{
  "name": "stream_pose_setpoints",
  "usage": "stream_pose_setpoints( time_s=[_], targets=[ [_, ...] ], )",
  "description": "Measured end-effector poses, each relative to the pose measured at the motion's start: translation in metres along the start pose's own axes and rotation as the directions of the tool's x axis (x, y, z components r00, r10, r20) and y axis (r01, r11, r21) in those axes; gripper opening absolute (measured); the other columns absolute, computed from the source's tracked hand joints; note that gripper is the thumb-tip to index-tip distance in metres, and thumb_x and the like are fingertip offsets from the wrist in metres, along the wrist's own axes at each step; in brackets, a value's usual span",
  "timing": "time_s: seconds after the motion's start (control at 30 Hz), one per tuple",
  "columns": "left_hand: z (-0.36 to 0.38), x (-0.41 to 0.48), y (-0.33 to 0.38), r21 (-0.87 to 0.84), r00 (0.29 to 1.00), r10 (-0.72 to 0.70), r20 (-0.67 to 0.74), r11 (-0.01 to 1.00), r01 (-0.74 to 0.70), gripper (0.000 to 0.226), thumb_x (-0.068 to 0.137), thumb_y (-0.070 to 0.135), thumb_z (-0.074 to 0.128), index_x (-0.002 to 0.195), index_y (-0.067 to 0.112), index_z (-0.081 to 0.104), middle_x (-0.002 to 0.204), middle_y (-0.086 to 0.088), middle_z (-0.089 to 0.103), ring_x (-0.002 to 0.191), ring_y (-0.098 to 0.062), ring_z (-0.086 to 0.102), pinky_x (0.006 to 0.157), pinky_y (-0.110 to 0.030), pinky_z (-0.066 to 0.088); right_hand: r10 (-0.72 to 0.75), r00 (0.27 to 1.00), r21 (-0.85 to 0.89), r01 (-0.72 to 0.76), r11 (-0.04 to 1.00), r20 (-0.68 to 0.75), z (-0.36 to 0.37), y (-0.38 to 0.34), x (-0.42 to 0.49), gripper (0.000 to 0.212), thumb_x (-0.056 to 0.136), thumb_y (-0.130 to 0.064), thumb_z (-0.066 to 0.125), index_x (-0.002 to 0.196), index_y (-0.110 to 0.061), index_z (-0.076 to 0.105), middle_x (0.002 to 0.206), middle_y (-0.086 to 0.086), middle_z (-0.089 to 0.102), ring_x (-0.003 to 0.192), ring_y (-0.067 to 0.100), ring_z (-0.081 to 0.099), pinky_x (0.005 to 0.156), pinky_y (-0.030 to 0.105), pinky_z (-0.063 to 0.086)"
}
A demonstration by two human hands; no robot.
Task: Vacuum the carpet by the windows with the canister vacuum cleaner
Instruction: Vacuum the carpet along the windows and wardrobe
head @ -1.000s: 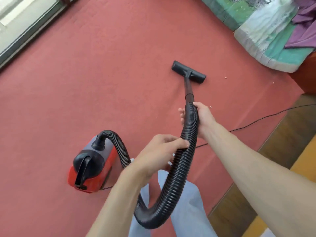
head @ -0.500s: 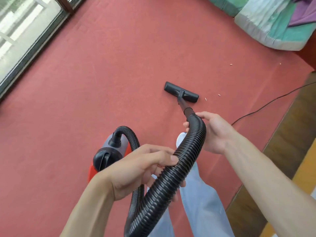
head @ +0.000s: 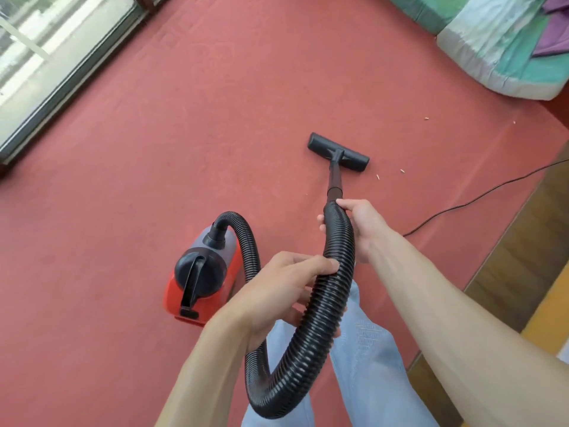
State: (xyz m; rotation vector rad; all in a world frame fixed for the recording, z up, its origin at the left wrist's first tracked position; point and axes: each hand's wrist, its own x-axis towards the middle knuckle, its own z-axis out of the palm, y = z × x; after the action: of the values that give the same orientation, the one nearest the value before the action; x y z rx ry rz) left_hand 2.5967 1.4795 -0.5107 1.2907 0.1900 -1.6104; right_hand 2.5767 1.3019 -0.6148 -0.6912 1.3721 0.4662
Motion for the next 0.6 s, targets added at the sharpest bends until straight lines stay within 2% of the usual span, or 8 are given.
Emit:
stream_pose_setpoints(
  time_s=[0.1,0.17,0.27,0.37,0.5,0.6],
  targets=[
    [-0.008,-0.022,-0.004,0.019,0.998,-0.031,0.059,0.999,0.030,0.028,0.097,0.028,0.055,0.082,0.011,0.072,0.083,-0.019,0.071,0.068,-0.035,0.068,0.079,-0.068,0.051,0.044,0.998,0.020,-0.045,0.999,0.042,0.011,0.025,-0.017,0.022,0.097,-0.025,0.044,0.099,-0.004,0.050,0.066,0.012,0.064,0.050,0.022,0.057,0.042,0.023,0.050],
    [-0.018,-0.042,-0.009,0.040,0.994,-0.067,0.088,0.997,0.064,0.028,0.097,0.026,0.056,0.082,0.007,0.071,0.082,-0.021,0.071,0.067,-0.036,0.068,0.078,-0.068,0.052,0.096,0.993,0.016,-0.097,0.995,0.066,0.014,0.042,-0.030,0.022,0.096,-0.026,0.044,0.097,-0.006,0.052,0.068,0.011,0.064,0.055,0.022,0.058,0.047,0.025,0.049],
    [-0.029,-0.070,-0.015,0.066,0.983,-0.132,0.127,0.990,0.125,0.037,0.091,0.028,0.061,0.090,-0.009,0.061,0.084,-0.027,0.070,0.067,-0.039,0.068,0.072,-0.058,0.058,0.157,0.984,-0.009,-0.157,0.988,0.085,0.019,0.069,-0.049,0.021,0.092,-0.028,0.047,0.093,-0.008,0.054,0.070,0.009,0.066,0.057,0.023,0.061,0.060,0.033,0.046],
    [-0.034,-0.088,-0.025,0.056,0.978,-0.166,0.126,0.985,0.160,0.049,0.082,0.027,0.064,0.094,-0.019,0.053,0.083,-0.028,0.066,0.065,-0.036,0.071,0.061,-0.045,0.061,0.200,0.975,0.015,-0.202,0.979,0.102,0.026,0.090,-0.060,0.023,0.092,-0.030,0.047,0.091,-0.008,0.054,0.069,0.009,0.066,0.058,0.022,0.060,0.062,0.033,0.046],
    [-0.035,-0.093,-0.036,0.054,0.984,-0.154,0.087,0.987,0.150,0.041,0.082,0.028,0.062,0.094,-0.012,0.061,0.083,-0.027,0.069,0.065,-0.036,0.071,0.065,-0.046,0.060,0.190,0.974,0.065,-0.199,0.978,0.126,0.028,0.095,-0.059,0.021,0.093,-0.030,0.047,0.095,-0.010,0.052,0.071,0.009,0.066,0.062,0.021,0.059,0.058,0.030,0.047],
    [-0.029,-0.083,-0.040,0.054,0.993,-0.119,0.003,0.991,0.118,0.038,0.091,0.030,0.061,0.095,-0.007,0.064,0.083,-0.024,0.071,0.064,-0.035,0.068,0.067,-0.046,0.059,0.136,0.987,0.067,-0.142,0.988,0.090,0.024,0.084,-0.042,0.022,0.094,-0.030,0.046,0.091,-0.010,0.053,0.072,0.010,0.067,0.065,0.022,0.059,0.066,0.034,0.046]
  ],
)
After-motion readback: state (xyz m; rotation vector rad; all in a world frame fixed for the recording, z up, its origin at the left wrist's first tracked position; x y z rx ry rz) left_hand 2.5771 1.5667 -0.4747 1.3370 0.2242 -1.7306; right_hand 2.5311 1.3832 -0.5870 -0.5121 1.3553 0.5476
